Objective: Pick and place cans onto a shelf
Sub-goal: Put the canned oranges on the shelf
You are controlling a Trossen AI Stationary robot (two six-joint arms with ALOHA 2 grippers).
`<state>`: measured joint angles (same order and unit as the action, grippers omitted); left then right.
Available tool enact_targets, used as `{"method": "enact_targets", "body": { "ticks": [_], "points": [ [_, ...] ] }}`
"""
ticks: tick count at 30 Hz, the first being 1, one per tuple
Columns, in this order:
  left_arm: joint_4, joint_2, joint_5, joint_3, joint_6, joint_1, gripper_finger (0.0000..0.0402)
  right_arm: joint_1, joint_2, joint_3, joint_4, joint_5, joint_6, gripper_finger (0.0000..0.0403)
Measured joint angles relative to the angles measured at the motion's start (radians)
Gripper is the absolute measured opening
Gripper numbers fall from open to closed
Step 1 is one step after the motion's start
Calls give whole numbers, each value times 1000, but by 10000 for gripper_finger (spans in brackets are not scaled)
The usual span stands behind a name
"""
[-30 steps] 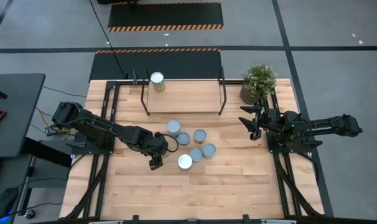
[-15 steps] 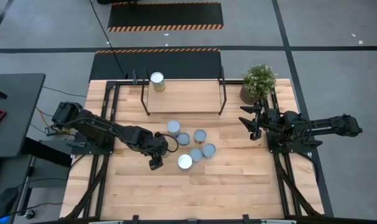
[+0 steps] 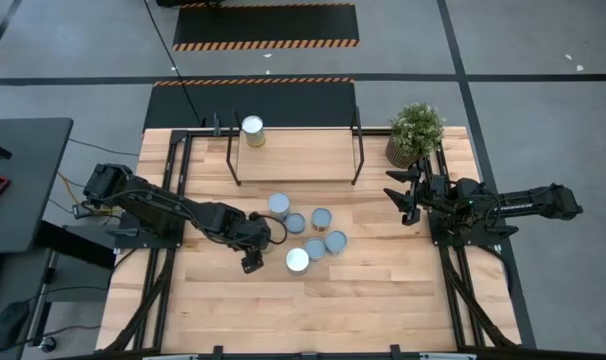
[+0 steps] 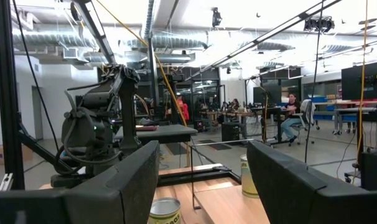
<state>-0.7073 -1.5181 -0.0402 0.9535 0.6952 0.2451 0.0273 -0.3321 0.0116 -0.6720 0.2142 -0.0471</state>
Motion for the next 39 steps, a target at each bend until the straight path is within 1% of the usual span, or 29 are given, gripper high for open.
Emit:
{"method": "enact_targets", "body": {
  "ticks": [13, 26, 31, 33, 36, 39],
  "points": [
    [28, 0, 11, 0, -6, 0, 318, 0, 0, 0, 0, 0, 0, 250],
    [-10, 0, 15, 0, 47, -5, 318, 0, 0, 0, 0, 0, 0, 250],
    [-14, 0, 14, 0, 45, 6, 318, 0, 0, 0, 0, 0, 0, 250],
    [-28, 0, 0, 0, 52, 4, 320, 0, 0, 0, 0, 0, 0, 250],
    [-39, 0, -12, 1, 104, 2, 339, 0, 0, 0, 0, 0, 0, 250],
    [-61, 0, -11, 1, 125, 3, 380, 0, 0, 0, 0, 0, 0, 250]
  ]
}}
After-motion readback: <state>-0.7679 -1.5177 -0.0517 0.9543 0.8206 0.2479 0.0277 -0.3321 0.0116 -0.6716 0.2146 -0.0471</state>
